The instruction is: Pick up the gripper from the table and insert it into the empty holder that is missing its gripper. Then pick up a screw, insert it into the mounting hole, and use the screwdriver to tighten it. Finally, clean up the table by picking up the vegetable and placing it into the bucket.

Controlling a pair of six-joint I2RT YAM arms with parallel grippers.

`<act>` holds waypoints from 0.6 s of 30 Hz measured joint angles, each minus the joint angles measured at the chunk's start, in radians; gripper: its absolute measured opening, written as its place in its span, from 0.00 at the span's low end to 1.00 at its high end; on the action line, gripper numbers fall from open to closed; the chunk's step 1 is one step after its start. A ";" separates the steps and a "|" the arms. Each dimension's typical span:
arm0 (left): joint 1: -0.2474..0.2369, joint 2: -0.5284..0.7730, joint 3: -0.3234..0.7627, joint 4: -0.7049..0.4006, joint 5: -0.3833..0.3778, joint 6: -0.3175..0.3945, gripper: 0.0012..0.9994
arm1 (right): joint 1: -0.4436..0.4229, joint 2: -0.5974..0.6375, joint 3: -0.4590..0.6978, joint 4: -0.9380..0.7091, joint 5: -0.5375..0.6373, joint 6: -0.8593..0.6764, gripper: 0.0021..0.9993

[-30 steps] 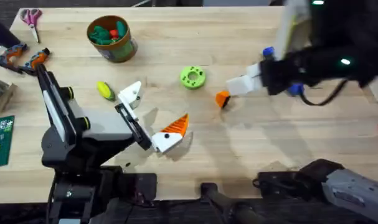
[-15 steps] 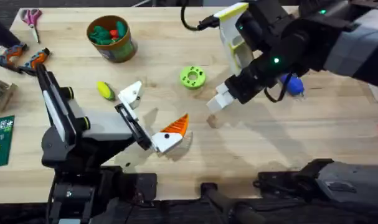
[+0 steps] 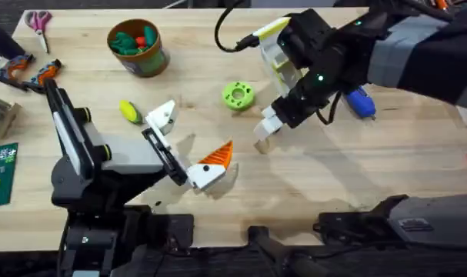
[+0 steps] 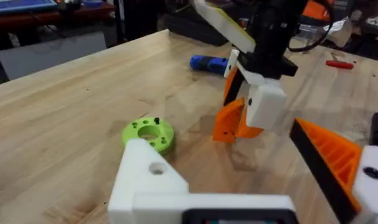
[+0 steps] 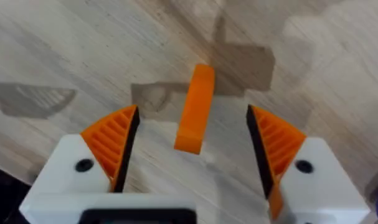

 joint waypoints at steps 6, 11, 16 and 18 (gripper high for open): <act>0.000 0.000 0.000 0.000 0.000 0.000 0.99 | 0.011 0.000 0.000 0.009 0.011 -0.006 0.56; 0.000 0.000 0.000 0.000 0.000 0.000 0.99 | 0.019 0.000 0.004 0.013 0.011 -0.005 0.01; 0.000 0.000 0.000 0.000 0.003 0.000 0.99 | 0.015 0.000 0.024 0.001 -0.067 -0.005 0.01; 0.000 0.000 0.000 -0.001 0.009 0.000 0.99 | 0.006 0.000 0.061 0.001 -0.143 -0.004 0.01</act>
